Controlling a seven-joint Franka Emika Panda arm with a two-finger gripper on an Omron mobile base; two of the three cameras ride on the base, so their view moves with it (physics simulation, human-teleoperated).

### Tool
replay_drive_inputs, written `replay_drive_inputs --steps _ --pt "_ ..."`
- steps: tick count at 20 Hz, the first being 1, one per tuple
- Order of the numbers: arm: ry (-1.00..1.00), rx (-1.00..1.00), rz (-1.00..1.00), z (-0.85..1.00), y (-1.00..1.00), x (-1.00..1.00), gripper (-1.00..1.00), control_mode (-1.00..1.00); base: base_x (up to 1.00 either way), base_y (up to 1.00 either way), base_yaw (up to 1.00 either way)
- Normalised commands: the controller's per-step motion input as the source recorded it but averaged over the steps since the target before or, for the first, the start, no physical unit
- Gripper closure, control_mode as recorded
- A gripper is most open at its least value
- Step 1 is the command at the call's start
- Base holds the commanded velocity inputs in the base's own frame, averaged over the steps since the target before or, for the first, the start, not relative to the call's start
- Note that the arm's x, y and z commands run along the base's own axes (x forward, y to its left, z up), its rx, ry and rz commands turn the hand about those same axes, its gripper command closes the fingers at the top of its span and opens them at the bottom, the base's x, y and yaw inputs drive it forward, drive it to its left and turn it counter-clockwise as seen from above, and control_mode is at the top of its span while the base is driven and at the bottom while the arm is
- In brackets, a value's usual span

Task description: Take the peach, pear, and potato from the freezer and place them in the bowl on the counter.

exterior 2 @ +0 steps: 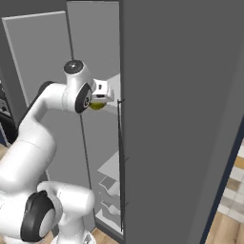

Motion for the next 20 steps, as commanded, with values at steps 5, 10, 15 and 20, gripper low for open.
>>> replay_drive_inputs --steps 5,10,15,20 --pt "0.00 0.00 0.00 0.00 0.00 0.00 1.00 1.00 -1.00 0.03 0.19" --pt "0.00 0.00 0.00 0.00 0.00 0.00 1.00 1.00 -1.00 0.10 0.47" --pt "0.00 0.00 0.00 0.00 0.00 0.00 1.00 1.00 -0.89 0.11 0.61" --pt "0.00 0.00 0.00 0.00 0.00 0.00 1.00 1.00 -0.44 0.34 0.80"
